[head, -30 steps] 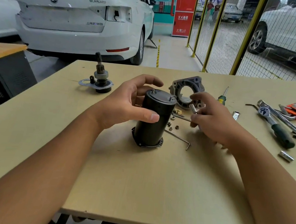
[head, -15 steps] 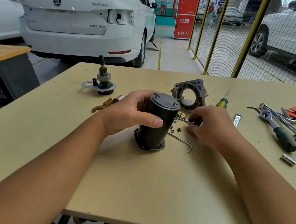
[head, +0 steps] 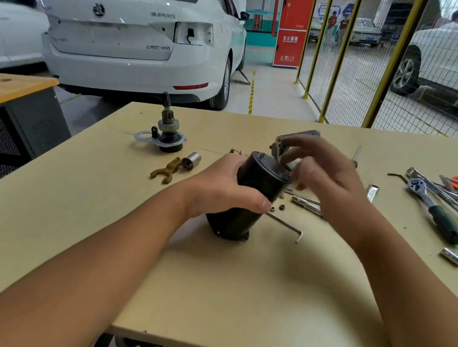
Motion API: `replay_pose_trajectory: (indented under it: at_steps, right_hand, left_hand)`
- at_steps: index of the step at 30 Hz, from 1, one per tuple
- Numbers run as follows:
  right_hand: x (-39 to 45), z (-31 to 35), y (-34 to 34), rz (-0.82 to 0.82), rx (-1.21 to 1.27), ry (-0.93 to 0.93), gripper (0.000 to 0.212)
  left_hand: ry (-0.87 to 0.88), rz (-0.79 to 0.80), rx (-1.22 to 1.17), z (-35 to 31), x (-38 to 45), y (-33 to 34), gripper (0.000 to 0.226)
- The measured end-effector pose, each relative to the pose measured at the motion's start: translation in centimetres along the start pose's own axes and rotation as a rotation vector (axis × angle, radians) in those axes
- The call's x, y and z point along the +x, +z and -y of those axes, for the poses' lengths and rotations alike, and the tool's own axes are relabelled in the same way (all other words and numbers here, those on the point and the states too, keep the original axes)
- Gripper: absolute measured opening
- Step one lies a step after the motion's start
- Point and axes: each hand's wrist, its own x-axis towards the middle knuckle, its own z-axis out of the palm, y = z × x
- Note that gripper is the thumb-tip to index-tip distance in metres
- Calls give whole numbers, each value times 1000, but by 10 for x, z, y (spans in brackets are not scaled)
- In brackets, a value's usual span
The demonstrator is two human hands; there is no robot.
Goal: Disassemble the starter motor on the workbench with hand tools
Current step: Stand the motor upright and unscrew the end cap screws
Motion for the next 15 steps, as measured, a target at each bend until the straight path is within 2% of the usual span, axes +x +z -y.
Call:
replay_pose_trajectory:
  at_steps: [2, 5, 8, 11, 15]
  right_hand:
    - [1, 0, 10, 105, -123, -33, 46]
    - [6, 2, 17, 123, -225, -50, 58]
    - [9, 3, 20, 144, -310, -136, 49]
    - [9, 5, 23, 95, -346, -191, 39]
    - [7, 9, 27, 58, -380, -220, 39]
  left_hand:
    - [-14, 21, 30, -4, 0, -2, 49]
    - [-42, 84, 60, -10, -1, -2, 44]
    - [-55, 131, 88, -16, 1, 0, 31]
    - [-54, 139, 68, -17, 2, 1, 31]
    - [-51, 143, 118, -19, 0, 1, 34]
